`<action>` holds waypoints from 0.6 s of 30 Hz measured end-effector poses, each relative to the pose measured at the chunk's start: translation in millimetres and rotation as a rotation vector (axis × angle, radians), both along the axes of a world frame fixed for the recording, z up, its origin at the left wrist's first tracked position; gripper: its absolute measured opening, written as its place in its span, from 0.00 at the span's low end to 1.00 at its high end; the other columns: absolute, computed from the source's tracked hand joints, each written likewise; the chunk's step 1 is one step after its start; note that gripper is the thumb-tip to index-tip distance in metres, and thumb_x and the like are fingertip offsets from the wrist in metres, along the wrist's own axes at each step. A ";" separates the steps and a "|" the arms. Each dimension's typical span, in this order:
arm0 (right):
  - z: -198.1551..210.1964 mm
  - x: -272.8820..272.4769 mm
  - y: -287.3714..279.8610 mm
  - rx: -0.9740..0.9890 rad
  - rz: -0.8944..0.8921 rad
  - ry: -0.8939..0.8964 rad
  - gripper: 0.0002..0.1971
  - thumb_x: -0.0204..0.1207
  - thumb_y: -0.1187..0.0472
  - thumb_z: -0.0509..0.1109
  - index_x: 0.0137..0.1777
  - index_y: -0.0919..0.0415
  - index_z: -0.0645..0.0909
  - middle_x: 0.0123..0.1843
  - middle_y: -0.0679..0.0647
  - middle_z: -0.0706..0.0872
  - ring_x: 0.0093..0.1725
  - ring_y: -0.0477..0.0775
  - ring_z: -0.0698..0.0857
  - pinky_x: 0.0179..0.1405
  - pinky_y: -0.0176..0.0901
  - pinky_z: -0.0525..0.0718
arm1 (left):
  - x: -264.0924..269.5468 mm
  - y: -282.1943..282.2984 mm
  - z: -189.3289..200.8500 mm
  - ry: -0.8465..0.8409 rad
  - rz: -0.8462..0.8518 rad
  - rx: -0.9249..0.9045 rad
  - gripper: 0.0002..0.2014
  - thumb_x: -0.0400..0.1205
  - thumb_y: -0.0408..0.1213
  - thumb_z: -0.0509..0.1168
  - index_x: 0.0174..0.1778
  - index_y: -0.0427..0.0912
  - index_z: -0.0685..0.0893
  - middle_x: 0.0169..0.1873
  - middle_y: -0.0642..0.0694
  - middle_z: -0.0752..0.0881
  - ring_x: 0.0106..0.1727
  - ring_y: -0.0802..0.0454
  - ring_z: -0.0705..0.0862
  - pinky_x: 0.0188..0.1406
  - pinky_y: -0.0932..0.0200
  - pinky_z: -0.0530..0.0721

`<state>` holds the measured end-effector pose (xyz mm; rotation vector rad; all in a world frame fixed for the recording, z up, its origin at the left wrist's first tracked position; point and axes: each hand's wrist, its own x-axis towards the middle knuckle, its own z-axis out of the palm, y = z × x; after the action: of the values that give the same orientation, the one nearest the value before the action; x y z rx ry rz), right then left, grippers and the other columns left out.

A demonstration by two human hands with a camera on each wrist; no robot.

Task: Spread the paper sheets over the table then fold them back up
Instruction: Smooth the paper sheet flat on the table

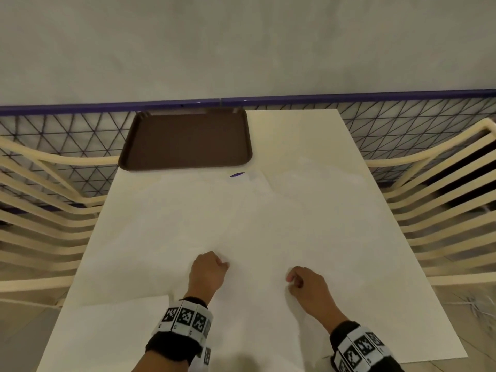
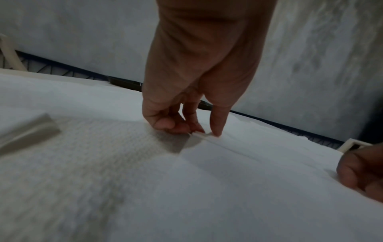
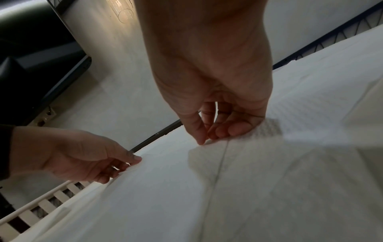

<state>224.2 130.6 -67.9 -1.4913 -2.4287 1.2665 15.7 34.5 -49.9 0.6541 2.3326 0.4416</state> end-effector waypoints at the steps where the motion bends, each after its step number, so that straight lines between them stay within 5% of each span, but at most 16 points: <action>1: -0.6 0.1 0.9 -0.009 0.005 0.004 0.20 0.69 0.74 0.66 0.32 0.45 0.72 0.32 0.44 0.74 0.33 0.41 0.74 0.36 0.23 0.72 | 2.2 -0.2 0.0 0.033 0.011 0.028 0.07 0.81 0.41 0.64 0.38 0.44 0.77 0.44 0.44 0.79 0.54 0.42 0.82 0.54 0.55 0.79; 4: -2.0 0.0 2.8 -0.026 0.019 0.011 0.19 0.69 0.74 0.66 0.33 0.46 0.72 0.32 0.44 0.73 0.32 0.41 0.73 0.36 0.24 0.72 | 9.9 1.6 2.0 0.051 0.030 0.085 0.11 0.80 0.38 0.65 0.34 0.47 0.70 0.42 0.45 0.76 0.51 0.42 0.81 0.49 0.55 0.77; 10: -3.6 1.5 5.3 -0.048 0.029 0.011 0.18 0.69 0.73 0.66 0.32 0.46 0.73 0.32 0.44 0.74 0.32 0.41 0.74 0.36 0.24 0.72 | 19.5 5.4 14.0 -0.116 0.263 0.291 0.17 0.78 0.33 0.69 0.52 0.42 0.65 0.43 0.42 0.76 0.43 0.46 0.77 0.40 0.58 0.74; 15: -1.6 5.1 9.9 -0.089 0.023 0.025 0.18 0.70 0.74 0.66 0.32 0.48 0.74 0.31 0.43 0.75 0.31 0.40 0.73 0.34 0.20 0.73 | 16.2 -1.9 45.7 -0.072 0.243 0.410 0.14 0.75 0.32 0.72 0.50 0.46 0.74 0.31 0.49 0.72 0.32 0.54 0.73 0.27 0.66 0.69; 18: -0.7 6.5 12.1 -0.104 0.036 0.017 0.17 0.71 0.72 0.68 0.32 0.48 0.74 0.31 0.43 0.75 0.32 0.39 0.74 0.34 0.19 0.72 | 11.8 -8.8 71.2 -0.042 0.177 0.463 0.08 0.77 0.31 0.70 0.47 0.48 0.80 0.36 0.49 0.76 0.36 0.53 0.75 0.29 0.68 0.69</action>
<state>230.7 142.7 -68.6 -1.4597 -2.4245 1.4271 27.5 25.7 21.4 0.6395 2.2700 1.0866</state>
